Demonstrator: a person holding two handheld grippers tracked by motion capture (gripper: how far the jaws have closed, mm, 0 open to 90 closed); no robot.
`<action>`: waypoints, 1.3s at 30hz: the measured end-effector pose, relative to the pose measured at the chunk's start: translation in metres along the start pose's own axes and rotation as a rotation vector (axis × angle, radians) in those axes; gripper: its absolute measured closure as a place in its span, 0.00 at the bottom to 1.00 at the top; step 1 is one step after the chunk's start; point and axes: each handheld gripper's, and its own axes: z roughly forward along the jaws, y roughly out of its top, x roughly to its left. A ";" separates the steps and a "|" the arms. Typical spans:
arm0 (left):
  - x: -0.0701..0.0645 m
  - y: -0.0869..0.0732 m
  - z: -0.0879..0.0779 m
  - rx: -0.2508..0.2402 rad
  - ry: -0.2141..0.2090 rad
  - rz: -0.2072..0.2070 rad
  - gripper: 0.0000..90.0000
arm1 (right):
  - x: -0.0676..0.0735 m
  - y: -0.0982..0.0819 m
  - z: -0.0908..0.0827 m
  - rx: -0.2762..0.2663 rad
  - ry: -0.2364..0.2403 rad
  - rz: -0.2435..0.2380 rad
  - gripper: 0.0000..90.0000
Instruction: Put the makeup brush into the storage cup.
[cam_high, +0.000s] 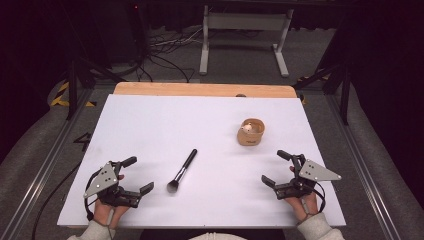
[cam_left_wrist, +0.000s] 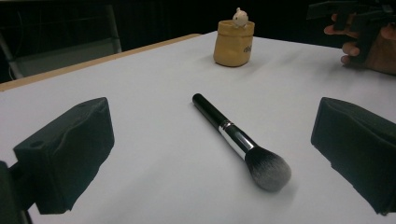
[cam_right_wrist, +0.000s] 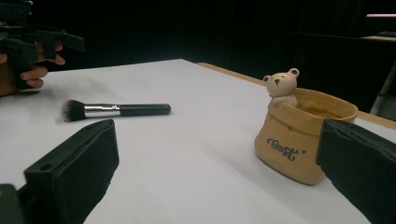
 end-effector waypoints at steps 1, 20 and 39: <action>0.001 0.000 0.000 0.002 0.000 0.005 0.00 | 0.000 0.000 0.000 0.002 0.001 0.000 0.00; -0.004 0.007 0.004 0.004 -0.013 0.009 0.00 | -0.001 0.000 -0.002 -0.007 0.008 0.022 0.00; -0.008 0.016 0.012 0.019 -0.031 0.004 0.00 | -0.002 0.000 -0.002 -0.017 0.020 0.043 0.00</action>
